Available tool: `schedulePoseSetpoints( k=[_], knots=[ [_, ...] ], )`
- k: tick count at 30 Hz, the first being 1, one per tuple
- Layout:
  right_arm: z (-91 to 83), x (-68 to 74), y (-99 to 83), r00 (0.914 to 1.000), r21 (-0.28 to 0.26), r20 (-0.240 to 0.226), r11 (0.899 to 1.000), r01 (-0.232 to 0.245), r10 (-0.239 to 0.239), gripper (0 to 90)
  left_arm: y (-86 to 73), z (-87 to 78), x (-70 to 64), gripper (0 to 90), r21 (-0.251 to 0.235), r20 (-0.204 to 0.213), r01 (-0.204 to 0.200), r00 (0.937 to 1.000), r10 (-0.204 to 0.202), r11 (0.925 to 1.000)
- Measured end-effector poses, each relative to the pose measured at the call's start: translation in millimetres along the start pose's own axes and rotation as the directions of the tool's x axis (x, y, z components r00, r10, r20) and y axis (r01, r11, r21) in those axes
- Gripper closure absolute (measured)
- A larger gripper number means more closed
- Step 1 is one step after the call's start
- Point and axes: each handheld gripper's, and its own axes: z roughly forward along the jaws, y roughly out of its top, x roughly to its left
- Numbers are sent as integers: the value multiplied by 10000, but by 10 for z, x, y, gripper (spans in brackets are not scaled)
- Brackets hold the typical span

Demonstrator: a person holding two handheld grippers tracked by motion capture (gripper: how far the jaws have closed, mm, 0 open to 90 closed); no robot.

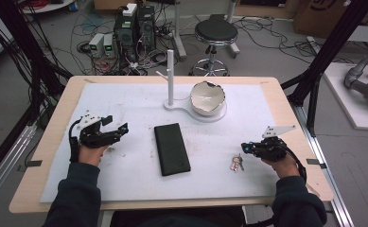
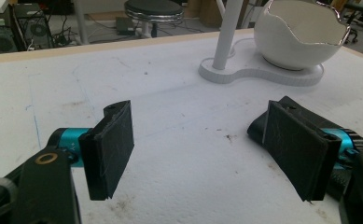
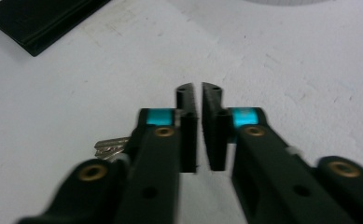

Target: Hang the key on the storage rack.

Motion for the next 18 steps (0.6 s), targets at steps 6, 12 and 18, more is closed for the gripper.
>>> schedulePoseSetpoints(
  k=[6,12,18],
  knots=[
    [100,79,28,9917,530,-11,9903,-1282,1285,547,-3,4,0,248,43,6,27,10000,-27,10000],
    [177,157,66,9881,1548,992,9791,-1321,1176,638,-4,3,1,249,76,6,11,10000,-12,10000],
    [86,151,41,9810,1378,1086,9749,-1751,1608,587,-9,3,7,252,61,-6,53,10000,-53,10000]
  ],
)
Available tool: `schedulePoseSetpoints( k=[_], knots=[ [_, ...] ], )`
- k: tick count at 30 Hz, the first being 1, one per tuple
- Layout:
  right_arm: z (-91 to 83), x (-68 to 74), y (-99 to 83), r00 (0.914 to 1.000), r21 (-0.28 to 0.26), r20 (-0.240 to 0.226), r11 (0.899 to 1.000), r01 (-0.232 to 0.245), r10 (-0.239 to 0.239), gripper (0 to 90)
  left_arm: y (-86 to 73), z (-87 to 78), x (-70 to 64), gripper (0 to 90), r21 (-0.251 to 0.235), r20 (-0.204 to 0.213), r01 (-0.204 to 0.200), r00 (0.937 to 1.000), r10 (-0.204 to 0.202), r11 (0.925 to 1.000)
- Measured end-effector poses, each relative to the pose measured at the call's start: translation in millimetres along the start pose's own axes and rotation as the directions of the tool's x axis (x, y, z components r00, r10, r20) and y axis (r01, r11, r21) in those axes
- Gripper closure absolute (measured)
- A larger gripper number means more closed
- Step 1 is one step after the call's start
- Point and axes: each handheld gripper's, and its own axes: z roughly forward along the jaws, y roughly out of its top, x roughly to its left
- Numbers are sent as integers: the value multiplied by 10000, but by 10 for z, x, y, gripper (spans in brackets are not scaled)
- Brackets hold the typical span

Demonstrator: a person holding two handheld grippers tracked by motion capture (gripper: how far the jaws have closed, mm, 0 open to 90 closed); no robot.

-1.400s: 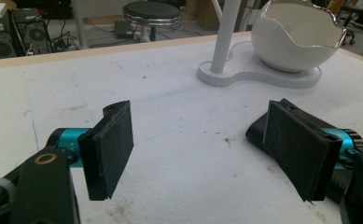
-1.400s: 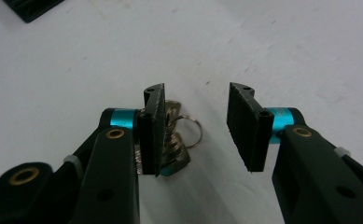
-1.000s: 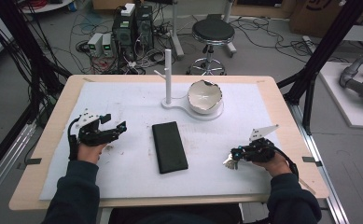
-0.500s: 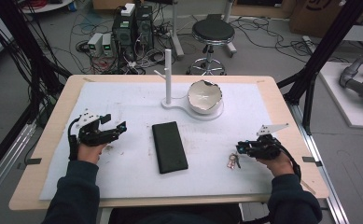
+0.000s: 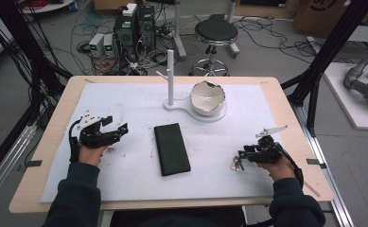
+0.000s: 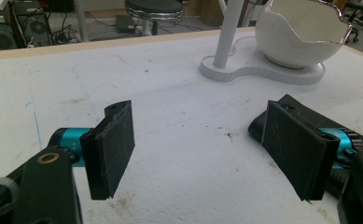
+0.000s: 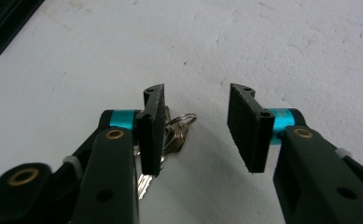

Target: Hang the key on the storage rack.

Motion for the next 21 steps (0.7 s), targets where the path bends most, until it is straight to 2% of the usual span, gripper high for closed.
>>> schedulePoseSetpoints(
  k=[3,5,8,13,16,17,19,21],
  knots=[
    [-24,-5,-6,9998,30,-70,9998,-196,197,630,0,0,-1,253,8,5,13,10000,-13,10000],
    [-15,-2,-8,9997,103,-208,9999,-117,119,714,2,-4,-6,253,14,6,-8,10000,8,10000],
    [-16,-3,0,9999,177,-71,9997,-142,144,755,2,-5,-7,255,-9,-9,18,10000,-18,10000],
    [-39,-21,-13,9987,102,-8,9987,-503,503,740,1,-3,-7,255,26,-2,-13,10000,13,10000],
    [-39,-17,-11,9986,154,41,9985,-531,530,744,1,-4,-12,256,21,2,-17,10000,17,10000],
    [-41,-8,-6,9991,319,163,9987,-388,383,809,2,-5,-12,256,7,-5,-15,10000,15,10000],
    [-51,1,-4,9990,274,253,9989,-385,378,808,2,-7,-9,256,3,-12,-27,10000,27,10000],
    [-65,-8,-8,9979,134,225,9980,-618,615,771,3,-10,-9,256,10,9,-33,10000,33,10000]
  ],
)
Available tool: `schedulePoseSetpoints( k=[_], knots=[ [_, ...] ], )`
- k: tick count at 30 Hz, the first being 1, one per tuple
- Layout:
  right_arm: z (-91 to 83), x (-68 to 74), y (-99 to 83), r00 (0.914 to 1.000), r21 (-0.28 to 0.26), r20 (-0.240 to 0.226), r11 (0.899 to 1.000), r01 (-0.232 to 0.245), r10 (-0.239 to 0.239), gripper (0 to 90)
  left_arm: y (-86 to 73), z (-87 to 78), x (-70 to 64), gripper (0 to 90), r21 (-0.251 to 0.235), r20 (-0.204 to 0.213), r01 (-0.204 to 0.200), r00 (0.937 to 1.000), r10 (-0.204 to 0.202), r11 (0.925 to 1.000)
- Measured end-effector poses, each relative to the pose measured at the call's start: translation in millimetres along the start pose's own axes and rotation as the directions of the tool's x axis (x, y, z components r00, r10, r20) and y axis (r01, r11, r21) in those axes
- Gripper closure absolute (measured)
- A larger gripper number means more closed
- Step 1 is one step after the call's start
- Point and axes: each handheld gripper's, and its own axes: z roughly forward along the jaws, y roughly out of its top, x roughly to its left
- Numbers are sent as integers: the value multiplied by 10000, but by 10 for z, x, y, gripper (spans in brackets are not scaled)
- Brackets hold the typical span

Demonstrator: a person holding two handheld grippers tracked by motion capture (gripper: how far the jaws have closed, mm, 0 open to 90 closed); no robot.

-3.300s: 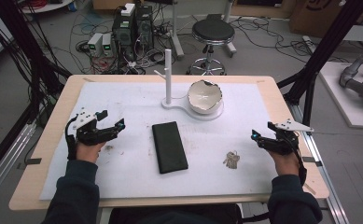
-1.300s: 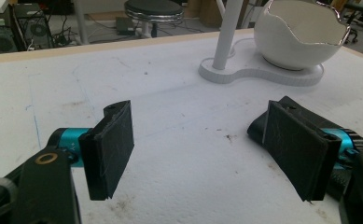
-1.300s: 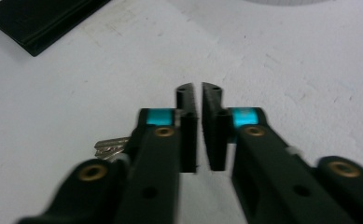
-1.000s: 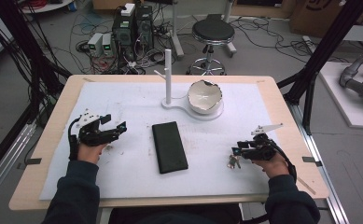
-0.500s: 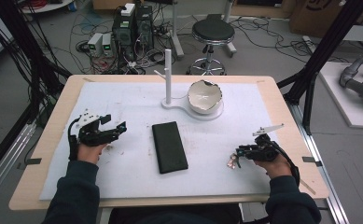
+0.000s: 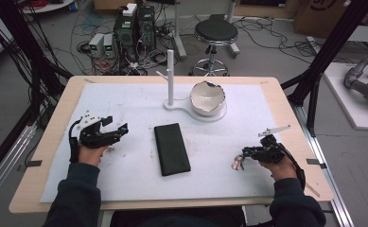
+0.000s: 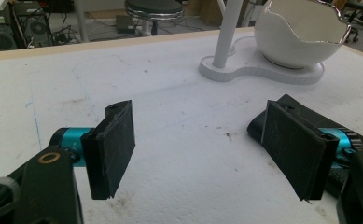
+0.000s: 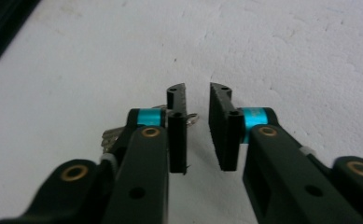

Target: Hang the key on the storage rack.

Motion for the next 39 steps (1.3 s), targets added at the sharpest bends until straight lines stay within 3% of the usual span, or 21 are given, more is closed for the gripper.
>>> schedulePoseSetpoints(
  k=[9,15,21,24,28,33,36,39],
  knots=[
    [39,12,13,9985,-255,-195,9983,-525,520,678,-2,1,-1,258,7,-27,32,10000,-32,10000],
    [78,95,50,9994,-415,116,9986,-314,319,570,-3,5,1,261,18,-4,6,10000,-6,10000],
    [77,134,24,9956,75,920,9998,-195,187,622,-1,-5,-4,261,-50,-6,5,10000,-5,10000],
    [29,120,-2,9954,-90,886,9993,-368,374,635,-5,-1,1,261,-50,-3,47,10000,-47,10000],
    [55,113,5,9983,90,480,9994,-325,320,708,-8,9,-4,264,7,-6,8,10000,-8,10000],
    [39,87,-3,9962,-32,521,9976,-699,700,657,-7,-6,-1,264,-41,36,-25,10000,25,10000],
    [44,75,-8,9964,65,501,9976,-691,687,654,-7,-6,-7,264,-57,62,-23,10000,23,10000],
    [57,53,-12,9926,231,582,9939,-1077,1063,601,-7,-4,-7,264,-45,58,-32,10000,32,10000]
  ],
)
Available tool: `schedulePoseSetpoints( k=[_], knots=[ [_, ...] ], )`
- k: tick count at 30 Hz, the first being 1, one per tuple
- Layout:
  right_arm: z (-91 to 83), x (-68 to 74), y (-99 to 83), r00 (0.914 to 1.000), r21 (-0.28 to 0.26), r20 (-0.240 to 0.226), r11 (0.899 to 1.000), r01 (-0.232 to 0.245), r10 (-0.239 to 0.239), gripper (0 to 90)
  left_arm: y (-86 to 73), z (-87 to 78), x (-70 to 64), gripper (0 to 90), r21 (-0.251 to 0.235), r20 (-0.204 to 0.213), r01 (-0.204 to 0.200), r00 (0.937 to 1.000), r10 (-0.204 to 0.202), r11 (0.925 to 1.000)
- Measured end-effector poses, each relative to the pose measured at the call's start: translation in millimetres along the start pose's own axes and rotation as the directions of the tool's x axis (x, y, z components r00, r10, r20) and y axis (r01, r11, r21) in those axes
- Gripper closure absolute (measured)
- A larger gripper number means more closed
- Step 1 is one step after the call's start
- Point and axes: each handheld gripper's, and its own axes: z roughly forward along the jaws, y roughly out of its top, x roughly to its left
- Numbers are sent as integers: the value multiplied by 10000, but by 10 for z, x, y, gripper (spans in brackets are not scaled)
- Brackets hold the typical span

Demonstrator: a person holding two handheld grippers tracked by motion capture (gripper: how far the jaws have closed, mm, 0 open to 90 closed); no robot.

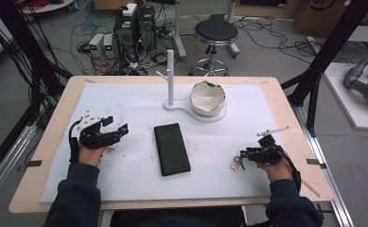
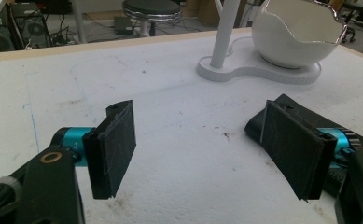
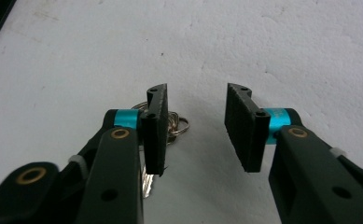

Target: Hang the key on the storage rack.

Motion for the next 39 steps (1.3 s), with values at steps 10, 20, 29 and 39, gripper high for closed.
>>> schedulePoseSetpoints(
  k=[10,20,29,39],
  knots=[
    [7,-38,-14,9958,225,-654,9978,-626,639,608,2,-4,-4,264,-20,-6,-14,10000,14,10000],
    [-146,-17,-7,9616,-1263,-1495,9690,2122,-2300,591,5,-6,-8,268,-55,-16,-67,10000,67,10000],
    [-95,-73,-148,8329,-1280,-591,8316,5404,-5503,705,3,-1,-15,271,-47,23,-38,10000,38,10000],
    [-11,-118,-169,8301,-1334,-1170,8370,5308,-5451,872,1,3,-15,271,-4,33,-53,10000,53,10000]
  ],
)
